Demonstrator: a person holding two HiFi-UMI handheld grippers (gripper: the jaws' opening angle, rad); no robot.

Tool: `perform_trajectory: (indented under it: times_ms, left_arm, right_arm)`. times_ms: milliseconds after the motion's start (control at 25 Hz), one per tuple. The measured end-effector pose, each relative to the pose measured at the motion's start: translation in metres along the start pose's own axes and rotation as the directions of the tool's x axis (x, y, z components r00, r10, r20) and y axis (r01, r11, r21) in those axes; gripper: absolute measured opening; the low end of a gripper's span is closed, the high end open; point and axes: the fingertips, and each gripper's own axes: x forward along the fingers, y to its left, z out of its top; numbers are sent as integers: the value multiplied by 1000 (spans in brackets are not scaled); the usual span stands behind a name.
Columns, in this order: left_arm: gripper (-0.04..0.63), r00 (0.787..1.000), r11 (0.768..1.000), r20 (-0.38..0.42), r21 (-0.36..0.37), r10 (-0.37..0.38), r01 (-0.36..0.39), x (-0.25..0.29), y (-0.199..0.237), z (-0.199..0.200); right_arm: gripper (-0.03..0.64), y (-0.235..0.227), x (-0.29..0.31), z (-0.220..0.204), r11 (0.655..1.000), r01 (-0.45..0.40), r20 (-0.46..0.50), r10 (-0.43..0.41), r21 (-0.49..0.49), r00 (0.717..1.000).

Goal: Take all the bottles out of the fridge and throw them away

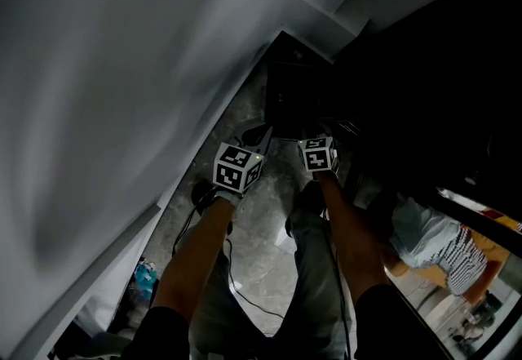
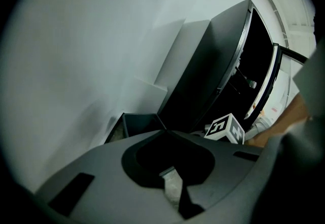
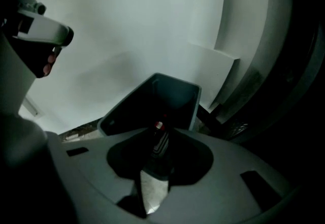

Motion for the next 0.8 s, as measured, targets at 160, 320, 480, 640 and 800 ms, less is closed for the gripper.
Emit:
perform_trajectory:
  times_ms: [160, 320, 480, 640, 800]
  left_arm:
    - [3, 1000, 1000, -22, 9, -19, 19, -19, -18, 23]
    - [3, 999, 999, -31, 29, -42, 43, -45, -39, 64]
    - [3, 997, 996, -42, 49, -72, 74, -78, -64, 110]
    - [3, 989, 985, -59, 100, -132, 137, -115, -94, 159]
    - [3, 981, 975, -69, 124, -179, 187, -165, -130, 200]
  right_arm:
    - [51, -3, -44, 28, 999, 9, 46, -11, 40, 999]
    - [9, -6, -98, 64, 997, 19, 81, -25, 70, 996]
    - [8, -7, -163, 107, 989, 23, 135, -43, 149, 990]
    - [8, -3, -240, 153, 963, 35, 209, -93, 266, 974]
    - [8, 12, -326, 187, 943, 30, 282, -129, 332, 951]
